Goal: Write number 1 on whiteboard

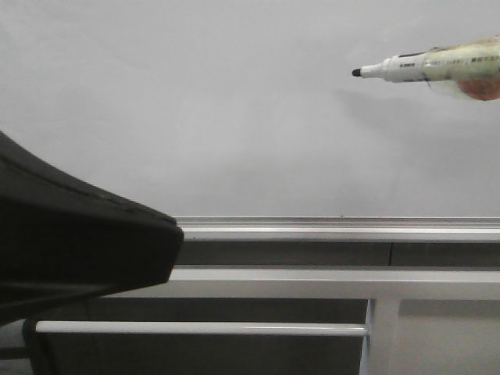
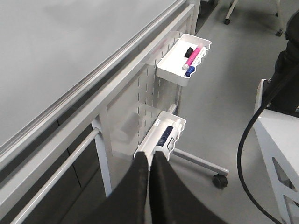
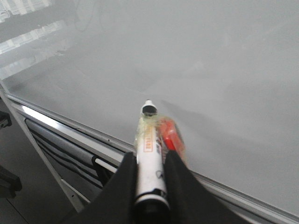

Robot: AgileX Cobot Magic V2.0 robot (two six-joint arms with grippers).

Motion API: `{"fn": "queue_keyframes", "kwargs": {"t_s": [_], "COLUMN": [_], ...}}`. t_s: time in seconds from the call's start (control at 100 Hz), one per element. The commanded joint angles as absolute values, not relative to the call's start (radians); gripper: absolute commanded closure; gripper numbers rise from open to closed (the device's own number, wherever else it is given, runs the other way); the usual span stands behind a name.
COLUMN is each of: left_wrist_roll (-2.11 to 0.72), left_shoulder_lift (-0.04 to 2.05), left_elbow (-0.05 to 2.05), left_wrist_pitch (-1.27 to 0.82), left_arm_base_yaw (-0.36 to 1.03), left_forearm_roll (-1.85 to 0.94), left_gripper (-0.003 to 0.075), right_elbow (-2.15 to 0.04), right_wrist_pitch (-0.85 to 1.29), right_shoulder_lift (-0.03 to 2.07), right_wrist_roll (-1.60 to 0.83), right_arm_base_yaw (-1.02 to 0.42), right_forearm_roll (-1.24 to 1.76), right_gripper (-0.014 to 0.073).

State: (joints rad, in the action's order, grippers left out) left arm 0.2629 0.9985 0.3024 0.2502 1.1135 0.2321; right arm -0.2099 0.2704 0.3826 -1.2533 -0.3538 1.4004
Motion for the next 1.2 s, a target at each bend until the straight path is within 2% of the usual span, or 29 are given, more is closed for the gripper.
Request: {"fn": "queue_keyframes", "kwargs": {"t_s": [0.0,0.91,1.19], "left_wrist_roll": [0.263,0.254,0.254], "left_shoulder_lift": [0.993,0.994,0.994], "left_elbow": [0.326,0.326,0.326], "left_wrist_pitch": [0.326,0.326,0.326], "left_arm_base_yaw": [1.119,1.119,1.119], "left_forearm_roll": [0.226,0.226,0.226], "left_gripper": [0.0741,0.0741,0.0741], "right_elbow": [-0.253,-0.299,-0.256], "right_wrist_pitch": [0.246,0.138,0.157], "right_shoulder_lift": [0.41,0.422,0.492], "right_wrist_roll": [-1.28,-1.3,-1.3], "right_arm_base_yaw": [-0.355,-0.355,-0.355], "right_forearm_roll": [1.423,1.423,1.443], "right_gripper": [0.0657,0.0657,0.0657]}}
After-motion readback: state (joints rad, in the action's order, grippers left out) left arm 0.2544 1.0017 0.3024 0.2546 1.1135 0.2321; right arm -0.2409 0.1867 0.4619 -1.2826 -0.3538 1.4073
